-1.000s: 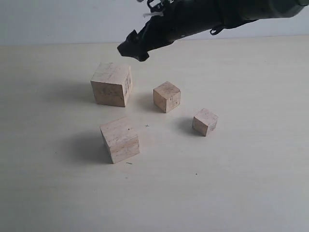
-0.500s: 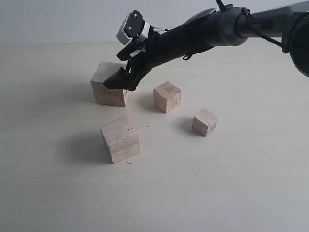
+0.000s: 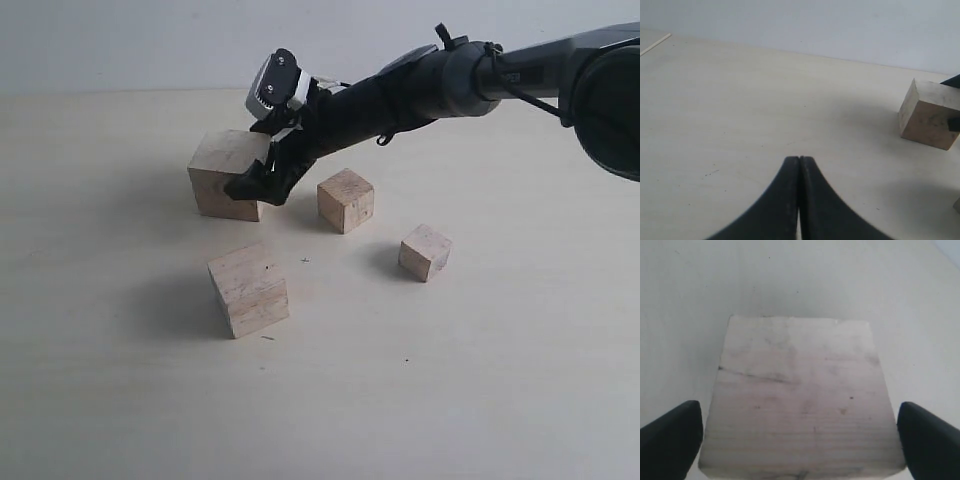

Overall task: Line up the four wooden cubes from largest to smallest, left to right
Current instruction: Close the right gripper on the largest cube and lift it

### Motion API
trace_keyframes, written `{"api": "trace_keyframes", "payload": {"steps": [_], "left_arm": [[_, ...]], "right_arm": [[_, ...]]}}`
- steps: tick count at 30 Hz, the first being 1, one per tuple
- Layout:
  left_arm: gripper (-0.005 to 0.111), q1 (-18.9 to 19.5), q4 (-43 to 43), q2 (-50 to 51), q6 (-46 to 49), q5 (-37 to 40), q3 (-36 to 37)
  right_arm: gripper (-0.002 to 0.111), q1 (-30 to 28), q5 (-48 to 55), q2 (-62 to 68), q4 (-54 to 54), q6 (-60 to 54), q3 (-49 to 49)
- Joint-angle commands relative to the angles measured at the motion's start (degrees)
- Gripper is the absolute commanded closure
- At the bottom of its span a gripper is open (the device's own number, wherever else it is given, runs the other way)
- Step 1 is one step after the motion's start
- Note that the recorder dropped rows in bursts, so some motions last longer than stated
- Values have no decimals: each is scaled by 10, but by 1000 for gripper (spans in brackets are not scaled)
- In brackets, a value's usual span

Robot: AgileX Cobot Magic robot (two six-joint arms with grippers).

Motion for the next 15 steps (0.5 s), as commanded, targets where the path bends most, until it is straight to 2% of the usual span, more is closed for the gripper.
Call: {"api": "trace_keyframes", "payload": {"steps": [1, 2, 4, 5, 6, 7, 8, 15], "left_arm": [[107, -4, 1, -3, 2, -4, 2], [107, -4, 1, -3, 2, -4, 2], [107, -4, 1, -3, 2, -4, 2], [107, -4, 1, -3, 2, -4, 2], [107, -4, 1, -3, 2, -4, 2], [107, -4, 1, -3, 2, -4, 2], [107, -4, 1, -3, 2, -4, 2], [107, -4, 1, -3, 2, -4, 2]], "right_arm": [[12, 0, -3, 9, 8, -7, -4], [16, 0, -3, 9, 8, -7, -4], [36, 0, 5, 7, 16, -7, -4], [55, 0, 12, 4, 16, -7, -4], [68, 0, 21, -1, 16, -4, -4], [93, 0, 49, -12, 16, -4, -4], [105, 0, 65, -20, 16, -4, -4], [108, 13, 158, -74, 18, 16, -4]]}}
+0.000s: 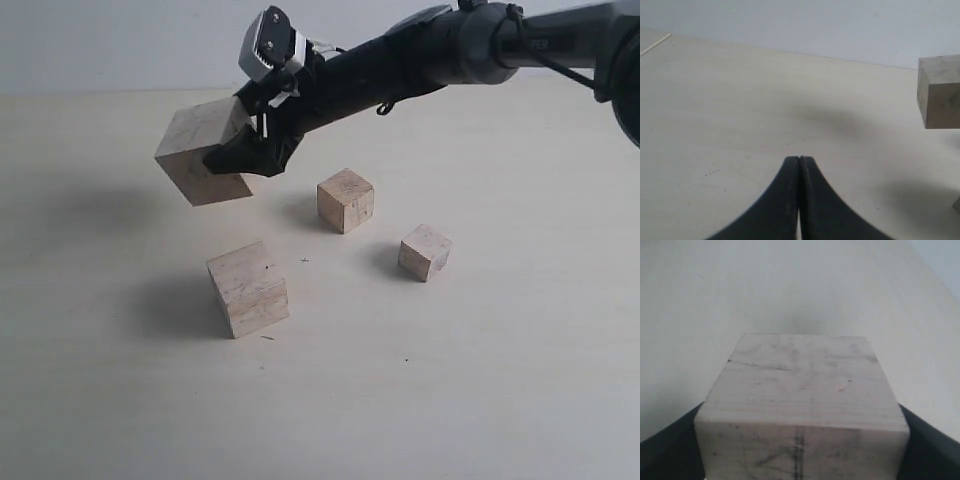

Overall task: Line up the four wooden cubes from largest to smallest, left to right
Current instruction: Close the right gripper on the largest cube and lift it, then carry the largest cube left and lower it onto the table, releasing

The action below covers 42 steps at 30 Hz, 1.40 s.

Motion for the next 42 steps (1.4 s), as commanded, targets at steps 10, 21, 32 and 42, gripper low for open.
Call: {"api": "trace_keyframes", "payload": {"steps": [10, 21, 32, 42], "left_arm": [[107, -4, 1, -3, 2, -4, 2], [107, -4, 1, -3, 2, -4, 2], [107, -4, 1, -3, 2, -4, 2], [107, -4, 1, -3, 2, -4, 2]], "right_arm": [[108, 88, 31, -18, -4, 22, -4], [108, 96, 2, 3, -59, 139, -2], [108, 120, 67, 13, -80, 151, -2], [108, 110, 31, 17, -199, 214, -2]]}}
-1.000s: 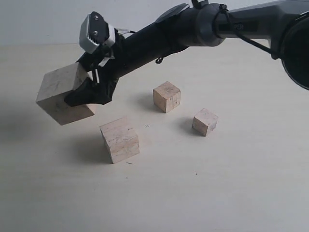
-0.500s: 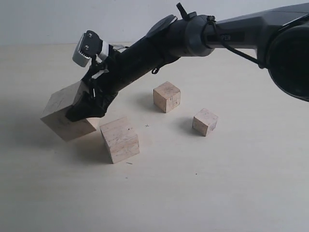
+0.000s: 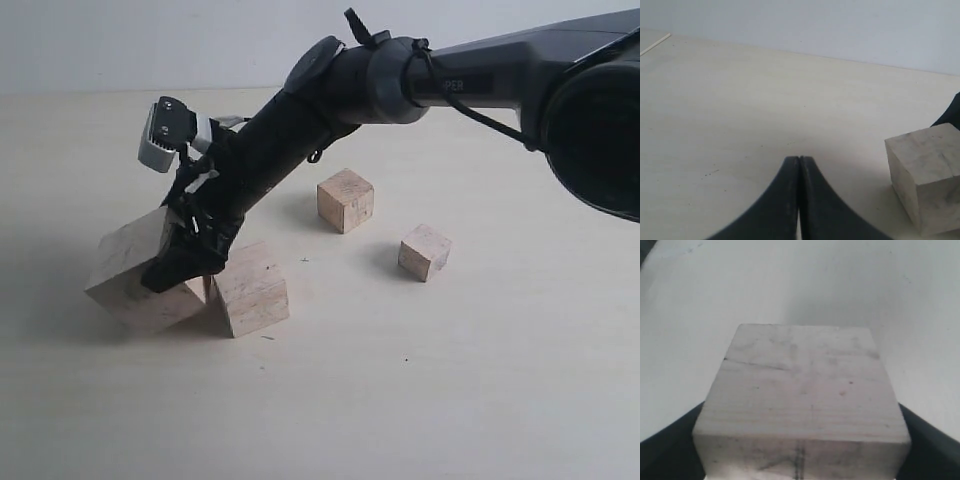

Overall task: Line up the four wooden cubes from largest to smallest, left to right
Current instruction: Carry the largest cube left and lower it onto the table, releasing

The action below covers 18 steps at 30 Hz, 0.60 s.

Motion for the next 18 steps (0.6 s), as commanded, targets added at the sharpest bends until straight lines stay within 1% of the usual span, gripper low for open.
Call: {"api": "trace_keyframes", "payload": {"steps": [1, 11, 18], "left_arm": [[107, -4, 1, -3, 2, -4, 2], [107, -4, 1, -3, 2, -4, 2], [107, -4, 1, -3, 2, -4, 2]], "right_arm": [[108, -15, -25, 2, -31, 28, -1], [108, -71, -26, 1, -30, 19, -1], [108, -74, -18, 2, -25, 16, -1]]}}
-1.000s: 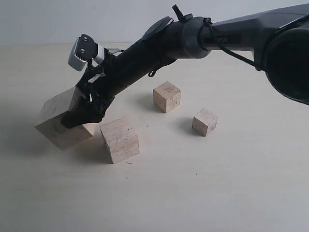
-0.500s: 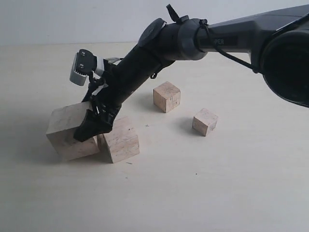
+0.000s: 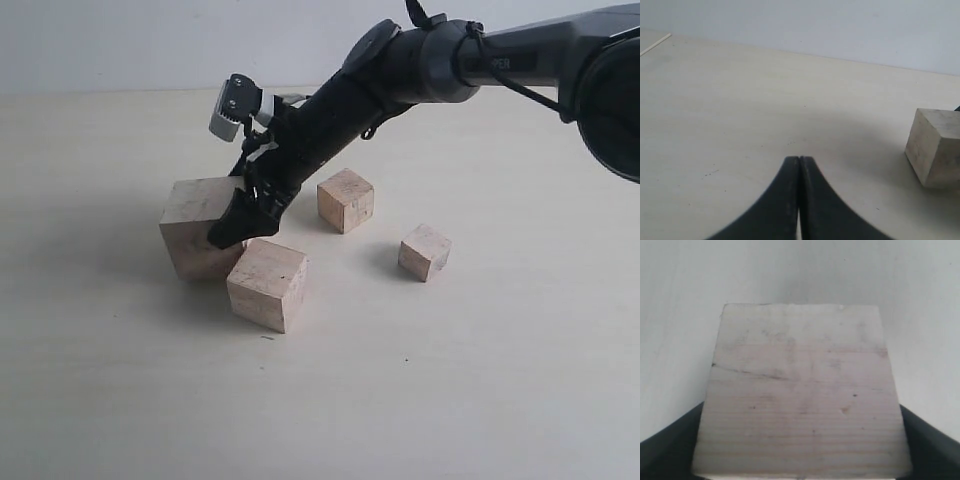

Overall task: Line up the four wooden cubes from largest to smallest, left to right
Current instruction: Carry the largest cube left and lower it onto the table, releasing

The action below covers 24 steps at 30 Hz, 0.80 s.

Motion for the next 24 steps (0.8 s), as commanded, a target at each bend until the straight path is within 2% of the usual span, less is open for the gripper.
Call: {"api": "trace_keyframes", "payload": {"steps": [1, 10, 17, 24], "left_arm": [[107, -4, 1, -3, 2, -4, 2], [107, -4, 1, -3, 2, -4, 2], [107, -4, 1, -3, 2, -4, 2], [107, -4, 1, -3, 2, -4, 2]], "right_arm": [[108, -1, 16, 3, 10, -12, -1], [108, 18, 7, 5, 27, -33, -1], [108, 18, -55, 5, -24, 1, -1], [108, 18, -61, 5, -35, 14, -1]]}}
